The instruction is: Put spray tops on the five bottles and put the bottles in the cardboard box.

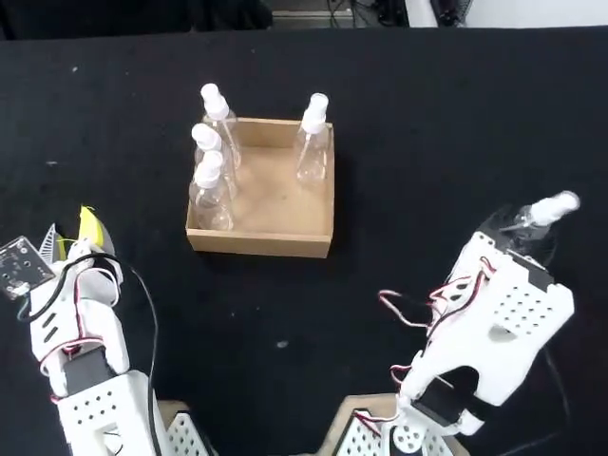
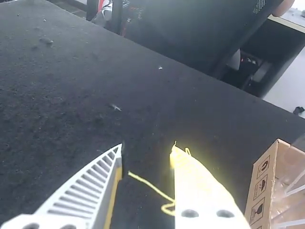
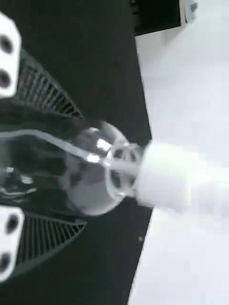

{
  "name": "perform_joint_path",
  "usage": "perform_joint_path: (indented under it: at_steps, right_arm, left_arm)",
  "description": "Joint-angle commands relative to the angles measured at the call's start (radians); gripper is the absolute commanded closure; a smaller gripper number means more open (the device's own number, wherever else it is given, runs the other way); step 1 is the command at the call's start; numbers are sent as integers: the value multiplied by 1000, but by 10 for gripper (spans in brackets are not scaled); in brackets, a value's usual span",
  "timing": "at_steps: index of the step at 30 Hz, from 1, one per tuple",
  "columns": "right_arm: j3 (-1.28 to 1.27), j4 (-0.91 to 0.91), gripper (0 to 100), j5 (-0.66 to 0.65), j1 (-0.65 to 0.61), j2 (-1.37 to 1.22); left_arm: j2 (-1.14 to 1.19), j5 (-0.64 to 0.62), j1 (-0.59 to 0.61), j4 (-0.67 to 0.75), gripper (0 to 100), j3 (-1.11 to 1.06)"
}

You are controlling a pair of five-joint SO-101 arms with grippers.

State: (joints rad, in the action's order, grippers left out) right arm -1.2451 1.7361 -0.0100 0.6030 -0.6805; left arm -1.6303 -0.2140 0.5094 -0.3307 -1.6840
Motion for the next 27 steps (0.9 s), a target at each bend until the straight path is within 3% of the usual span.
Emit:
perform_joint_path:
  at_steps: [1, 7, 17, 27]
  right_arm:
    - [10, 15, 757, -8, -29, 5]
    - [16, 17, 757, -9, -29, 19]
    - [-108, 11, 757, -9, -28, 263]
    - [-81, -31, 761, -9, -21, 272]
  left_arm:
    - [-11, 9, 8, -2, 942, -24]
    - [-11, 9, 8, -2, 942, -24]
    - [-11, 9, 8, -2, 942, -24]
    - [-11, 9, 8, -2, 942, -24]
